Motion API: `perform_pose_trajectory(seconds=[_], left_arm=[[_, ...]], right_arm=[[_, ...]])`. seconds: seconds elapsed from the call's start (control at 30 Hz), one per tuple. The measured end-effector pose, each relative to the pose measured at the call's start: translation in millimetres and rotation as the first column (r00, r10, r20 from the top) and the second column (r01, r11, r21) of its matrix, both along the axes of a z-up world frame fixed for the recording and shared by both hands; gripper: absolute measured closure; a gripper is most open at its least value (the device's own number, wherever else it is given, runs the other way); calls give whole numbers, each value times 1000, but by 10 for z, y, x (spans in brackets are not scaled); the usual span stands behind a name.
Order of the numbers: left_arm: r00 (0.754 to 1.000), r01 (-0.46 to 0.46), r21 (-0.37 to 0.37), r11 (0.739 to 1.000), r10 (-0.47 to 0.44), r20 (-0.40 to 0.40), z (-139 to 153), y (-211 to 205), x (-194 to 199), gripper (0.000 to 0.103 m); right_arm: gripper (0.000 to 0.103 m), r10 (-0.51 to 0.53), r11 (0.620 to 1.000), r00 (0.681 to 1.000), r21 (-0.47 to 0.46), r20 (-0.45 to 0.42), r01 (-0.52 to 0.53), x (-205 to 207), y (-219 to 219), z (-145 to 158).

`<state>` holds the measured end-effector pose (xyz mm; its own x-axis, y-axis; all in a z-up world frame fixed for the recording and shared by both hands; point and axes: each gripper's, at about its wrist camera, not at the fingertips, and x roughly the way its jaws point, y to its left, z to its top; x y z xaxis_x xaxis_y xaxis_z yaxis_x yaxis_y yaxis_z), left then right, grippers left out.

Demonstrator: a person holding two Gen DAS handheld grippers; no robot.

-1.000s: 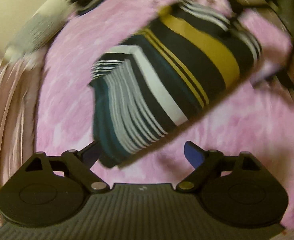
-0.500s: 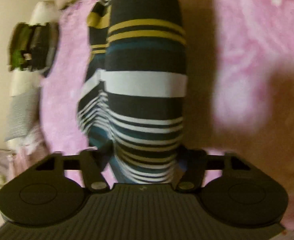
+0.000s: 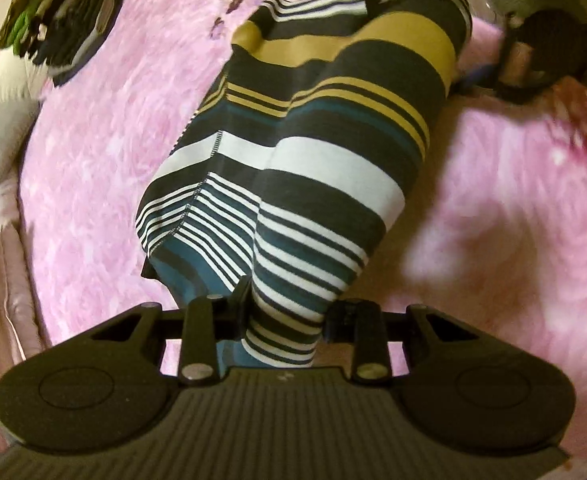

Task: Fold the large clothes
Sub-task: 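Grasp the folded sweater bundle with both grippers and lift it, then carry the bundle with both grippers to the stack of folded clothes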

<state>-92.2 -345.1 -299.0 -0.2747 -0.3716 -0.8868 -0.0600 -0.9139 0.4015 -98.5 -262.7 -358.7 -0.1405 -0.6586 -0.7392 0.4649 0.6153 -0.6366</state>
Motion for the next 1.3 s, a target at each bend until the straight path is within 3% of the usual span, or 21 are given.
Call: perform_pose_trajectory(seconds=[0.13, 0.37, 0.53, 0.7, 0.83, 0.97, 1.1, 1.3], left_arm=[[1000, -26, 54, 998, 26, 9, 285, 83, -106, 76], [998, -65, 244, 968, 58, 37, 1057, 405, -291, 76], [997, -80, 299, 951, 80, 12, 1590, 502, -609, 76], [994, -103, 334, 937, 110, -4, 1991, 346, -1195, 76], [990, -125, 340, 932, 141, -23, 2191, 19, -1905, 76], [989, -113, 305, 946, 135, -53, 2444, -322, -2730, 77], [985, -97, 265, 959, 131, -115, 2830, -769, -3433, 77], [974, -75, 170, 983, 109, -200, 3508, -1672, -4183, 77]], right_arm=[[66, -5, 999, 999, 42, 49, 3, -193, -28, 332], [70, 48, 966, 987, 242, 155, -85, -636, 109, 1531], [71, 63, 939, 978, 321, 197, -125, -1077, 143, 2192], [71, 71, 934, 969, 324, 238, -148, -1721, -15, 2708], [71, 70, 946, 965, 290, 254, -145, -2408, -220, 2994], [71, 71, 957, 970, 258, 232, -132, -3186, -563, 3312], [71, 74, 972, 978, 205, 196, -115, -3882, -1018, 3751], [71, 104, 986, 979, 109, 176, -124, -4708, -1941, 4503]])
